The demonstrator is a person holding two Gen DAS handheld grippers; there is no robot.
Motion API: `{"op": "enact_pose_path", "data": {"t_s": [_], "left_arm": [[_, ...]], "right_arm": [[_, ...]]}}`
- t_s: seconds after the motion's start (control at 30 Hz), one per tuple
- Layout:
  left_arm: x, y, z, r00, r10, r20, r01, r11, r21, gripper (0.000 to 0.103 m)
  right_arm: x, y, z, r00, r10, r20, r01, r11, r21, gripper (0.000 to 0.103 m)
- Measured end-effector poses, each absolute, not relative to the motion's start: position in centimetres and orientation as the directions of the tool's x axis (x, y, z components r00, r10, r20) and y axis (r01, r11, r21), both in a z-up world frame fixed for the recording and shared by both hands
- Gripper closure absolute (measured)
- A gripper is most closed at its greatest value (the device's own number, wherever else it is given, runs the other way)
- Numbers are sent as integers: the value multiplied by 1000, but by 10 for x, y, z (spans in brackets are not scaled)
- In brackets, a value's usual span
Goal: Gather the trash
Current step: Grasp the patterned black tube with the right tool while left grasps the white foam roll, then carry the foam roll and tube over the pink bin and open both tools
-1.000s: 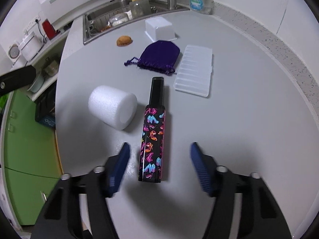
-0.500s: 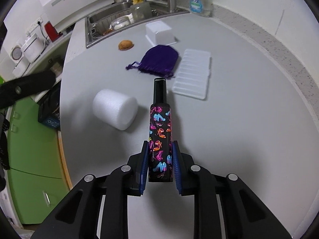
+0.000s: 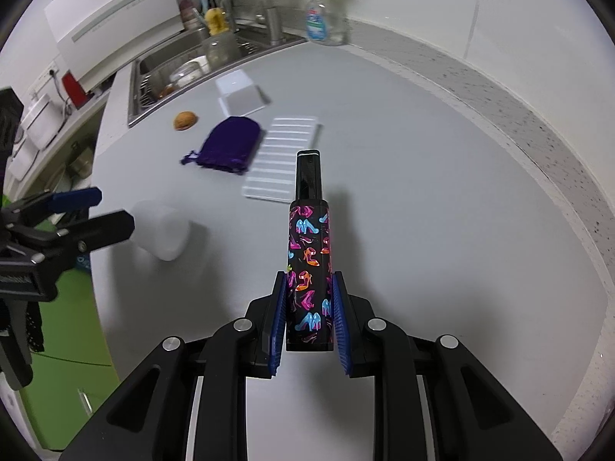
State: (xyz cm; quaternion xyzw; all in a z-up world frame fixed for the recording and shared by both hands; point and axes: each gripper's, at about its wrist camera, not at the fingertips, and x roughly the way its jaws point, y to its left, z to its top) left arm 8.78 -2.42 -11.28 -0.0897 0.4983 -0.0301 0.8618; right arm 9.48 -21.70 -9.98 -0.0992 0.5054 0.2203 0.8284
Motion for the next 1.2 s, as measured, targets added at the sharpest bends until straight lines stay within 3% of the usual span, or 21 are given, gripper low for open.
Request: {"op": "enact_pose_path", "data": {"t_s": [0.43, 0.5, 0.53, 0.67, 1.2], "left_arm": [[104, -47, -141, 457, -110, -883, -59, 986, -154, 4], [105, -48, -144, 450, -111, -886, -61, 986, -154, 21], [106, -50, -146, 437, -103, -893, -63, 987, -145, 38], [106, -47, -148, 433, -61, -899, -95, 989, -113, 59], [67, 4, -110, 513, -70, -856, -141, 976, -164, 60]], "right_arm": [[107, -243, -102, 387, 275, -880, -457, 886, 76, 81], [108, -244, -102, 385, 278, -880, -459, 885, 78, 81], [108, -244, -102, 385, 279, -880, -461, 884, 79, 81], [110, -244, -102, 381, 289, -878, -469, 879, 86, 81], [98, -187, -86, 365, 356, -860, -571, 815, 96, 81]]}}
